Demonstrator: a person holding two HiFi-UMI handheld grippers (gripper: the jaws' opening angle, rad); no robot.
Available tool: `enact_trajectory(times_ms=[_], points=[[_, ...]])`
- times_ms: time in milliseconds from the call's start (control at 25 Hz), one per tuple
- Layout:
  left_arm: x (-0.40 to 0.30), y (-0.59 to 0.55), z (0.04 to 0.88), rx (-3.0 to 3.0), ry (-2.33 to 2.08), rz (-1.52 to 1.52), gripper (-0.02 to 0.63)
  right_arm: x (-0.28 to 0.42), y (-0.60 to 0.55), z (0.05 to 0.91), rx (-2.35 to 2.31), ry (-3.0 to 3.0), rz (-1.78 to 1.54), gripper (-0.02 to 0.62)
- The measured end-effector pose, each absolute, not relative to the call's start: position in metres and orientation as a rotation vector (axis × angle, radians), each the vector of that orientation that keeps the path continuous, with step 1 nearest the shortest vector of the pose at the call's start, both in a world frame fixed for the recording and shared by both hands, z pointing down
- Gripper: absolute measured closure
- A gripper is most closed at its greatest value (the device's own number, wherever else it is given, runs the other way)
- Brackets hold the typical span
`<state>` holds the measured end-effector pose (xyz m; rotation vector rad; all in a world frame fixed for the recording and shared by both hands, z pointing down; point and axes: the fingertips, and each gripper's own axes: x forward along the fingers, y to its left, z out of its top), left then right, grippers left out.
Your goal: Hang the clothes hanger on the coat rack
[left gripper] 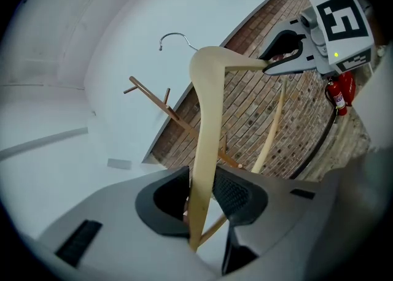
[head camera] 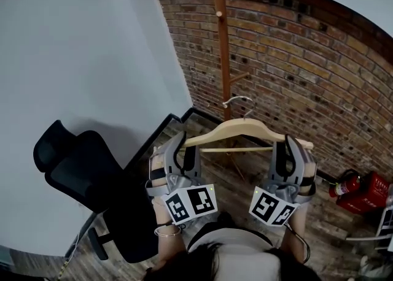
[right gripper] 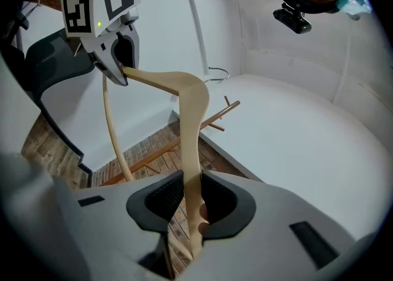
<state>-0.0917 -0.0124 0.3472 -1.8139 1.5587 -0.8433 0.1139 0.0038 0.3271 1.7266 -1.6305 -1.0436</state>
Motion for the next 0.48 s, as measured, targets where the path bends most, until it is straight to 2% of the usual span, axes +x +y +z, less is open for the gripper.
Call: enact_trajectory(times_ms=[480], points=[[-0.113,-0.035,0.349,-1.849,1.528,-0.817,0.491,0.091,-0.01,0.327,1.732,-1.583,-1.034,0.491]])
